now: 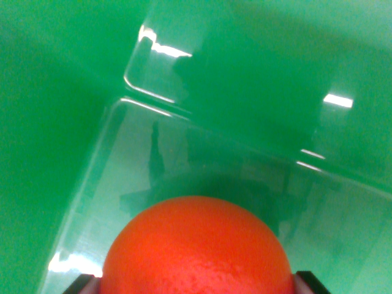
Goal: Pick fruit
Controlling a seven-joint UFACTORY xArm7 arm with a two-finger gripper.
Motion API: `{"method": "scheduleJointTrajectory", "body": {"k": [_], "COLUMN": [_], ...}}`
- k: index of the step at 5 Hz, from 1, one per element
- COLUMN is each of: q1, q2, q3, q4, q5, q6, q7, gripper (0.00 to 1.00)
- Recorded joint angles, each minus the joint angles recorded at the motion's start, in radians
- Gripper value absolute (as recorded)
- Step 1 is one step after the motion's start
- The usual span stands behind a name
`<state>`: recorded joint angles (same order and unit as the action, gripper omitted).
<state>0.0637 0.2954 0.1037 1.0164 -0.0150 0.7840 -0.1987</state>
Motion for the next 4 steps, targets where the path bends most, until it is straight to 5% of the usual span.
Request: {"method": "scheduleJointTrajectory", "body": {"k": [4], "q1": [-0.0008], "q2": [-0.021], "q3": [0.001], "q4": [0.037], "q5": [0.0026], "q6": [0.058], "q7": [-0.001], "gripper": [1.0]}}
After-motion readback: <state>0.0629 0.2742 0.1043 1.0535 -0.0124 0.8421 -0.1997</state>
